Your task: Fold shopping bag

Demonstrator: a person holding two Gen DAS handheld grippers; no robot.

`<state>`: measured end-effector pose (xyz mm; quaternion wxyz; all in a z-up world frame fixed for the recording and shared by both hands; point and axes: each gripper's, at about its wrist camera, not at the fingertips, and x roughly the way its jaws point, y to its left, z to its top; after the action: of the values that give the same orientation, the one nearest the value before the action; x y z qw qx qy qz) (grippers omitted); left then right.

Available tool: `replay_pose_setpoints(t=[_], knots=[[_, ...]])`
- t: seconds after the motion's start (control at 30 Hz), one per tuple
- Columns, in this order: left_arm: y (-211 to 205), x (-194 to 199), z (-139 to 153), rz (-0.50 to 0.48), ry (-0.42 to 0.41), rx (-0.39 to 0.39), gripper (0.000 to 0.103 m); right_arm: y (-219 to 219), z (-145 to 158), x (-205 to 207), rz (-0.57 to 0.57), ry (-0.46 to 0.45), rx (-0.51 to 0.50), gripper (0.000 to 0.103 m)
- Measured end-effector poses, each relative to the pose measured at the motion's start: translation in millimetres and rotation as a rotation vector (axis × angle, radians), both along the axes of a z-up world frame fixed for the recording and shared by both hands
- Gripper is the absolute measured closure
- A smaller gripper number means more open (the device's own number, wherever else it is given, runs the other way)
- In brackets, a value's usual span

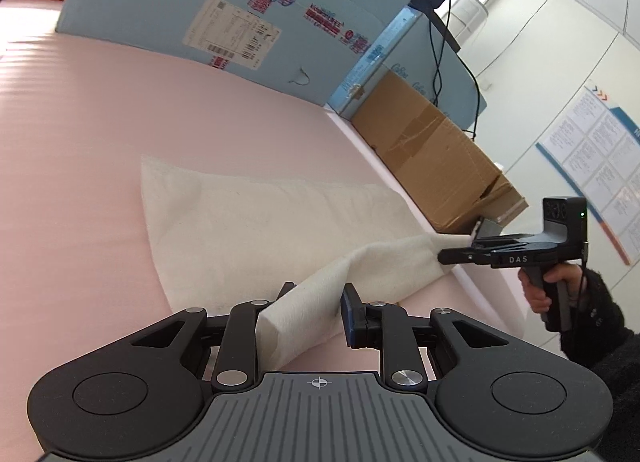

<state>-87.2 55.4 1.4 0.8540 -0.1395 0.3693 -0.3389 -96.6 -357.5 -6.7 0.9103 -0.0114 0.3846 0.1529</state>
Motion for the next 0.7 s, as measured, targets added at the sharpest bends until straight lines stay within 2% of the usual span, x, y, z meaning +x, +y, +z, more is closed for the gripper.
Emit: replay_pose_setpoints(t=[0.1, 0.17, 0.23, 0.3, 0.4, 0.47, 0.53, 0.57, 0.63, 0.7], knots=[[-18, -10, 10, 0.043, -0.087, 0.147, 0.076, 16, -5, -10, -0.025, -0.053, -0.122, 0.076], [-27, -18, 13, 0.071, -0.139, 0.239, 0.075, 22, -6, -14, -0.045, -0.075, -0.167, 0.076], [-30, -27, 15, 0.096, -0.174, 0.299, 0.069, 25, -8, -18, -0.055, -0.103, -0.209, 0.074], [-29, -32, 16, 0.123, -0.186, 0.326, 0.066, 33, -11, -23, -0.068, -0.145, -0.275, 0.069], [-27, -34, 15, 0.138, -0.189, 0.309, 0.065, 44, -15, -31, -0.09, -0.218, -0.381, 0.052], [-28, -34, 15, 0.134, -0.201, 0.313, 0.065, 58, -14, -42, -0.116, -0.339, -0.487, 0.041], [-24, -33, 15, 0.129, -0.195, 0.288, 0.066, 70, -10, -54, -0.117, -0.45, -0.538, 0.037], [-22, -34, 16, 0.124, -0.189, 0.264, 0.067, 76, -8, -60, -0.112, -0.506, -0.538, 0.037], [-16, -35, 17, 0.113, -0.176, 0.208, 0.069, 84, -6, -68, -0.081, -0.555, -0.498, 0.037], [-11, -36, 18, 0.103, -0.162, 0.157, 0.073, 94, -10, -63, -0.021, -0.538, -0.445, 0.04]])
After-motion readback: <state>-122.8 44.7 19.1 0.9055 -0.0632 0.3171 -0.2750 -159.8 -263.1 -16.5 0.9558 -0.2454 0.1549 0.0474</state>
